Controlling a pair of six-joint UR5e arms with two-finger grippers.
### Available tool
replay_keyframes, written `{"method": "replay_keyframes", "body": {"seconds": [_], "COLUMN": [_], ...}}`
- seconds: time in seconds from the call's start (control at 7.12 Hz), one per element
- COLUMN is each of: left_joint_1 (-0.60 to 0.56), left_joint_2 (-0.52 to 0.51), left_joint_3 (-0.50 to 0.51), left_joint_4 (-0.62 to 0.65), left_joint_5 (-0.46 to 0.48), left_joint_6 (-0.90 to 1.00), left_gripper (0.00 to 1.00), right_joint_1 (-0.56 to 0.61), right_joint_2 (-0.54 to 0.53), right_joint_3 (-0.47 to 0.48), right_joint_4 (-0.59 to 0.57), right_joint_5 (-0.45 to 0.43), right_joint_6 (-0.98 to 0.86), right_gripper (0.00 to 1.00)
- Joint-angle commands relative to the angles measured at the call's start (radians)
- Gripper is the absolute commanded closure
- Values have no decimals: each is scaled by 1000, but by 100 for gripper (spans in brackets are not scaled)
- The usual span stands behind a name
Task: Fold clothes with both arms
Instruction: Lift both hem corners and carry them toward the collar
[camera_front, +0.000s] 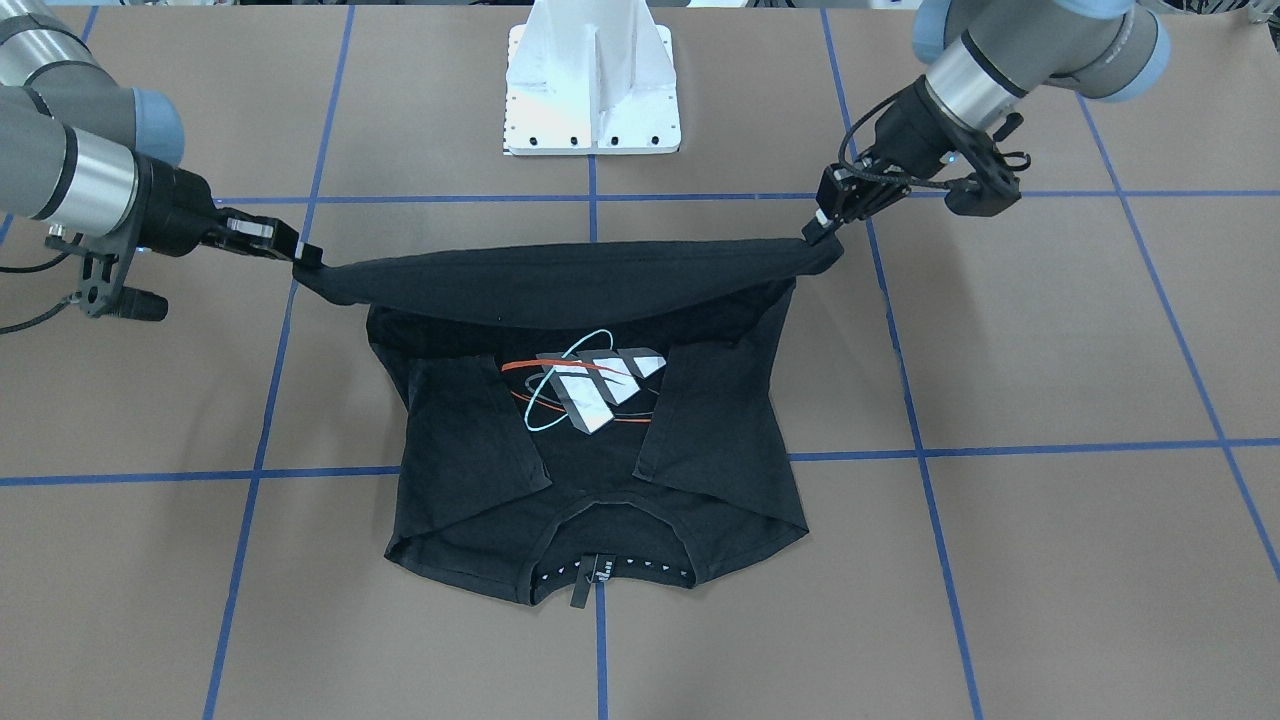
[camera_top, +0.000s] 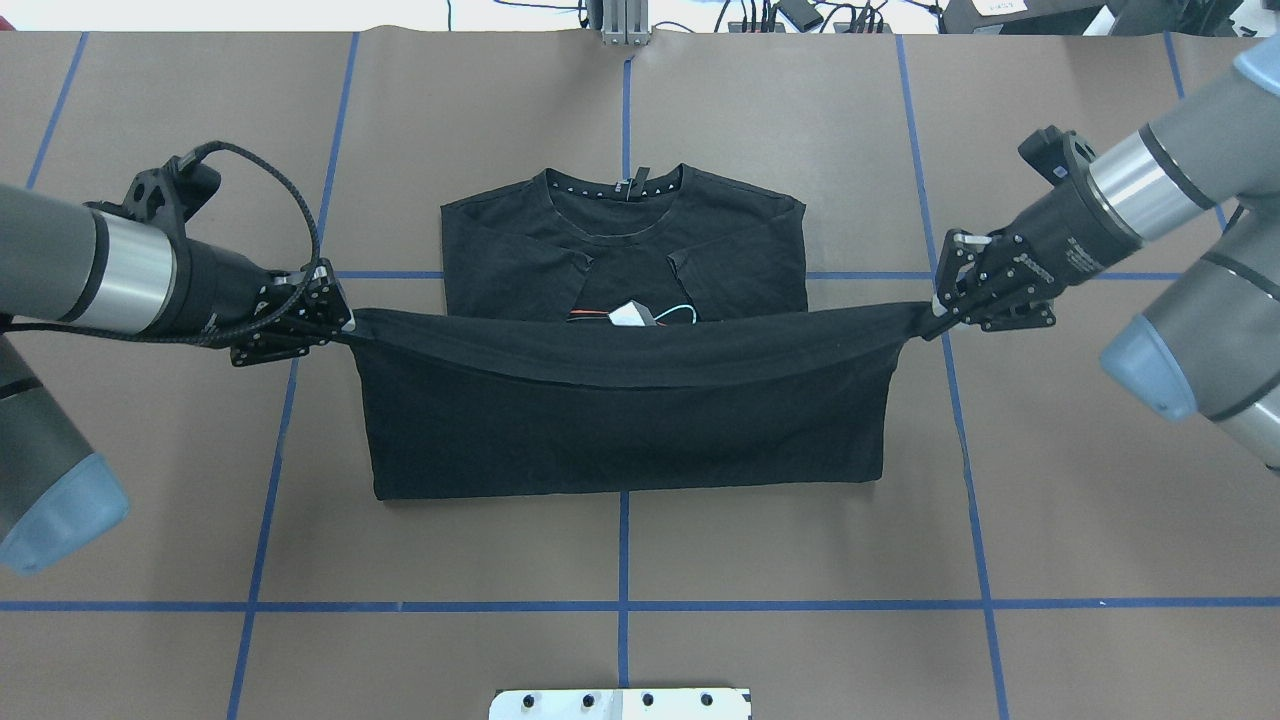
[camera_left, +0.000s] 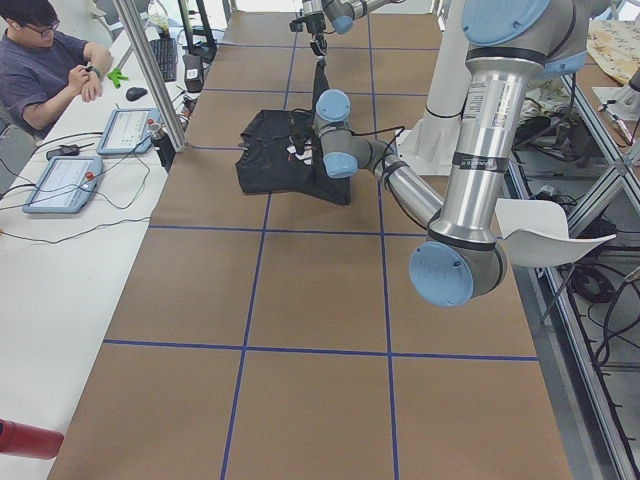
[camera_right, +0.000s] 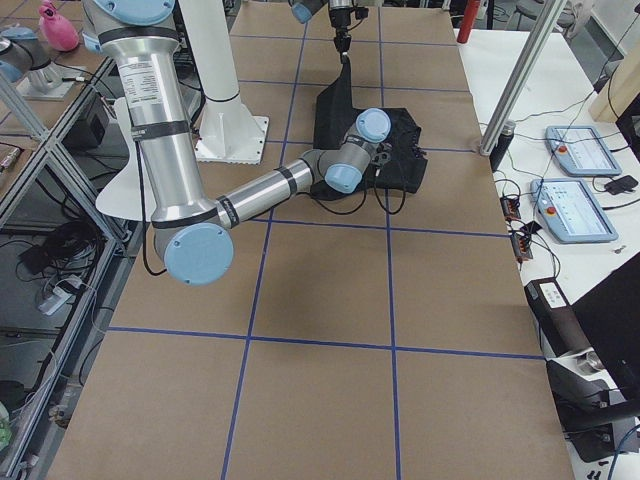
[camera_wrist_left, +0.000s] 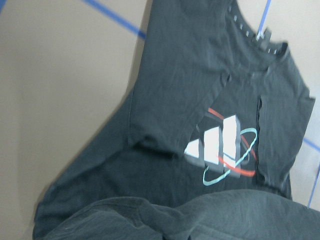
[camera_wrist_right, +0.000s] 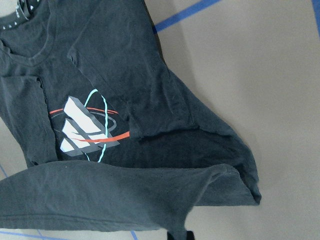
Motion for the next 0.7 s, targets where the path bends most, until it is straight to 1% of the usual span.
{"method": "replay_keyframes", "body": {"seconds": [0.0,0.14,0.28,0.56], "left_joint_1": [-34,-41,-46,-64], "left_joint_2": [-75,-116,-139,-173], "left_joint_3": [128,189,228,313], "left_joint_4": [-12,-13,-13,-26], "left_joint_5": [6,8,11,11], "left_joint_6": [59,60,62,91], "left_gripper": [100,100,100,100], "right_joint_1": [36,47,53,55], "right_joint_2": [119,166,203,245], "right_joint_3": [-146,-212,-271,-343], "right_joint_4": [0,0,0,0], "right_joint_5": [-2,-3,-21,-46], "right_joint_6": [-8,-29,-51,-60], "right_gripper": [100,100,100,100]}}
